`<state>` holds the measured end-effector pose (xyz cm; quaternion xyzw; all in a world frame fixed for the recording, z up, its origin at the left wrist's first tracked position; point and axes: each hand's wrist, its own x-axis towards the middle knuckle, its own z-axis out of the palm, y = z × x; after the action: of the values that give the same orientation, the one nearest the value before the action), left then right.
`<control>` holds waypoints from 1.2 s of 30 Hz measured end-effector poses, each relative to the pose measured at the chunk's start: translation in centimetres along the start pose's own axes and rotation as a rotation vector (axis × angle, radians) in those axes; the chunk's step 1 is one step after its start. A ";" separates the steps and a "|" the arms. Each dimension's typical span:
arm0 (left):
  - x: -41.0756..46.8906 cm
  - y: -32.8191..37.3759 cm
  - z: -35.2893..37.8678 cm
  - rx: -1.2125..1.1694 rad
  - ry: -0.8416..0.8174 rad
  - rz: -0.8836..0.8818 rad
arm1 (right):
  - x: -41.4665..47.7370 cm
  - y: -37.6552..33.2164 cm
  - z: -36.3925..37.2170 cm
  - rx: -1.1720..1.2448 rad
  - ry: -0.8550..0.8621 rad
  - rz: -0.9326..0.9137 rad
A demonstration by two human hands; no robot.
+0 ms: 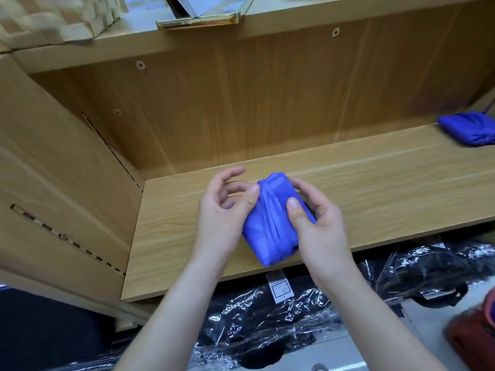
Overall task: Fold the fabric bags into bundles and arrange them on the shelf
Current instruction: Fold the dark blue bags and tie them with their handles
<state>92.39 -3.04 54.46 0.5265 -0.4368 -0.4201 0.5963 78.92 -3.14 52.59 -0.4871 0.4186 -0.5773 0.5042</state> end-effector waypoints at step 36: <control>0.2 2.1 -1.3 0.220 -0.272 0.050 | 0.5 0.5 -1.1 -0.192 -0.191 0.006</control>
<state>93.73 -2.68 56.51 0.5159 -0.5699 -0.4221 0.4805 77.91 -3.67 52.02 -0.5844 0.4235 -0.4840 0.4948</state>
